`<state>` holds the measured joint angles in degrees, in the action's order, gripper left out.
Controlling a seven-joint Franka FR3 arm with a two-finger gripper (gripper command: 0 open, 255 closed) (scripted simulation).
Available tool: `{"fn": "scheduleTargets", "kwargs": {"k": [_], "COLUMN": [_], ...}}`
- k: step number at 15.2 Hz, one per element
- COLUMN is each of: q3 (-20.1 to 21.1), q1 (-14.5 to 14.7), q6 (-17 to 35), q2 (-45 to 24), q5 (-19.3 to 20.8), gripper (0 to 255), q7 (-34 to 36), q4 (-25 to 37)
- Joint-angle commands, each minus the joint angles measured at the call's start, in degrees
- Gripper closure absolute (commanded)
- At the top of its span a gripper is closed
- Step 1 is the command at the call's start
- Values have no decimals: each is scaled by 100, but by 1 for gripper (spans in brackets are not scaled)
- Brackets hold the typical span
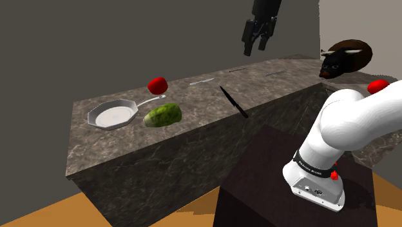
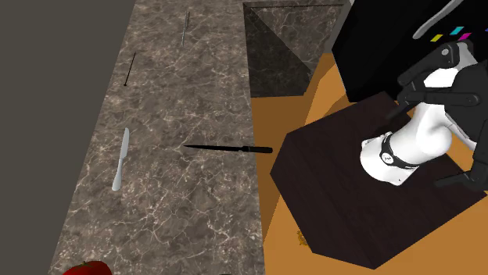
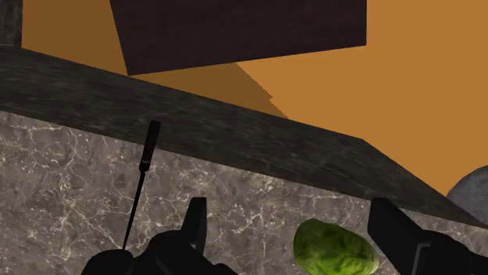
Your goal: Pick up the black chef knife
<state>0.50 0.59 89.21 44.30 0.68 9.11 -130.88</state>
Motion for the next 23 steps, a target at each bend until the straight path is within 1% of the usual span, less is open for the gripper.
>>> {"fn": "scheduleTargets", "kwargs": {"k": [1, 7, 12, 17, 23], "q3": [0, -286, -559, -853, -1217], "q1": [0, -167, -342, -541, -774], "q6": [0, 1162, 2211, 3339, 4756], "q2": [0, -71, -388, -973, -2026], "q5": [0, 339, 640, 944, 1272], "gripper": [0, 0, 0, 0, 0], "q7": [0, -284, -494, -682, -883], "q4": [0, -973, -1590, -2005, -2199]}}
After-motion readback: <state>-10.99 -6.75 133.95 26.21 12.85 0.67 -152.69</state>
